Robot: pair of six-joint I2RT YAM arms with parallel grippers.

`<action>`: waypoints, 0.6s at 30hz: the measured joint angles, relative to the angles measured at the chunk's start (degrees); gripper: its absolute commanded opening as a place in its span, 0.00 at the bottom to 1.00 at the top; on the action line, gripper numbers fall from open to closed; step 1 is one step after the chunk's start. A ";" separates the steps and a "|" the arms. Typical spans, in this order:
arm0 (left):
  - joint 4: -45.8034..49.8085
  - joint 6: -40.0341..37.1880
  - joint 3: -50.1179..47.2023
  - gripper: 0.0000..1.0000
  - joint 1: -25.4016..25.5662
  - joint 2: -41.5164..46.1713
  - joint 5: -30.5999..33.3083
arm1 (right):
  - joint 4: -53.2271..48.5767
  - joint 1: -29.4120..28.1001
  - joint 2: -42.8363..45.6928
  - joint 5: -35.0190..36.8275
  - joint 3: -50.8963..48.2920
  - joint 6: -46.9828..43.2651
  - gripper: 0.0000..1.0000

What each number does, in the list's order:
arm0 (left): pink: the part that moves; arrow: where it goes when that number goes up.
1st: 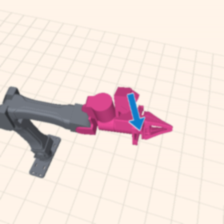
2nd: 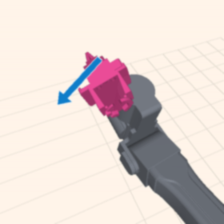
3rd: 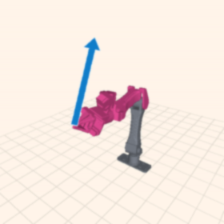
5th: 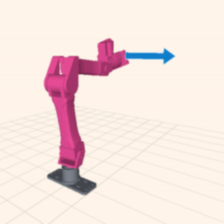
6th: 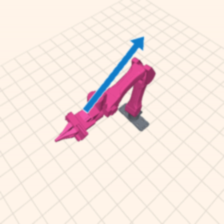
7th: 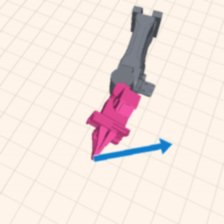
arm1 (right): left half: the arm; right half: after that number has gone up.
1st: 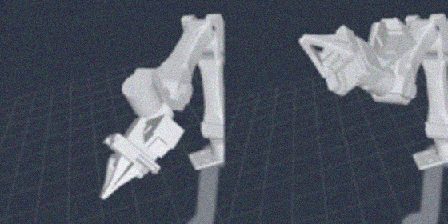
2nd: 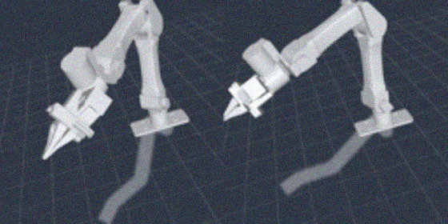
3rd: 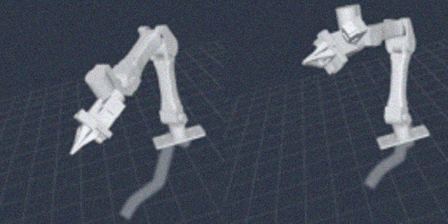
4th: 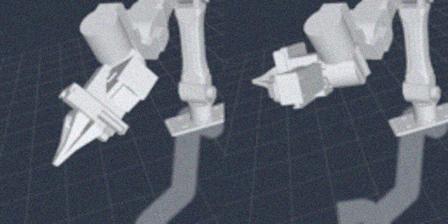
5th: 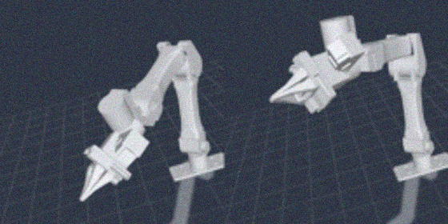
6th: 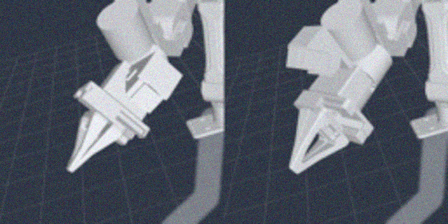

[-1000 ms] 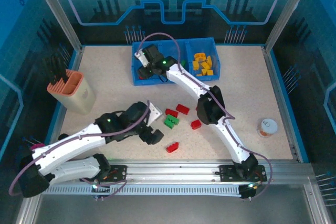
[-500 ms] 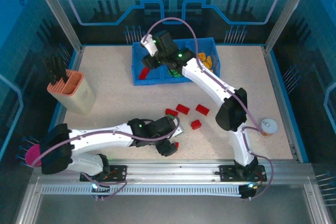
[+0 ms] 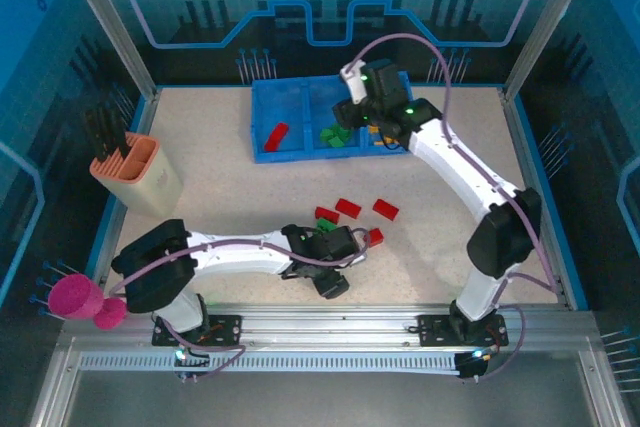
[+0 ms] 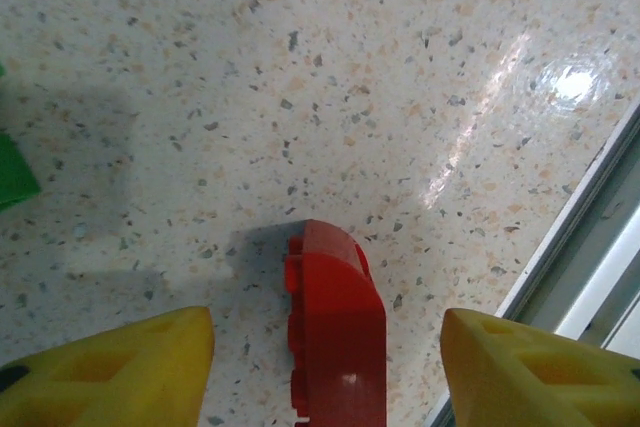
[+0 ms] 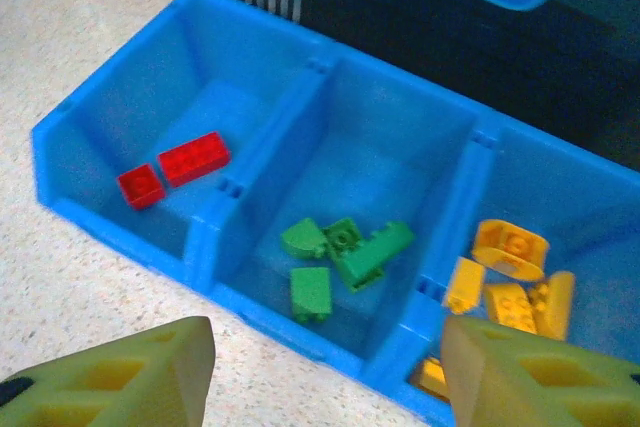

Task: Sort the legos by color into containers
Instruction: Pick up the lego from the middle-left of the table.

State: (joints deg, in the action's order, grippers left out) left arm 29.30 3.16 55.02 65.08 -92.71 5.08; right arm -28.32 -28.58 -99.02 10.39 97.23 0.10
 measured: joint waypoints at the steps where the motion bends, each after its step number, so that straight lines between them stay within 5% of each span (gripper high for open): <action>1: 0.31 0.22 0.20 0.58 0.20 -0.59 0.00 | 0.50 0.87 1.20 0.11 -1.31 0.44 0.64; 18: 7.23 8.50 7.52 0.12 0.44 -9.57 1.99 | 1.81 5.42 5.68 -0.31 -8.26 1.42 0.66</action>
State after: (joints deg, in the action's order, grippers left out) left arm 36.53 11.66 62.54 65.52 -102.28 7.07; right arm -26.50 -23.16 -93.34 10.09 88.97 1.52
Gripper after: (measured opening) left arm 0.252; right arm 0.659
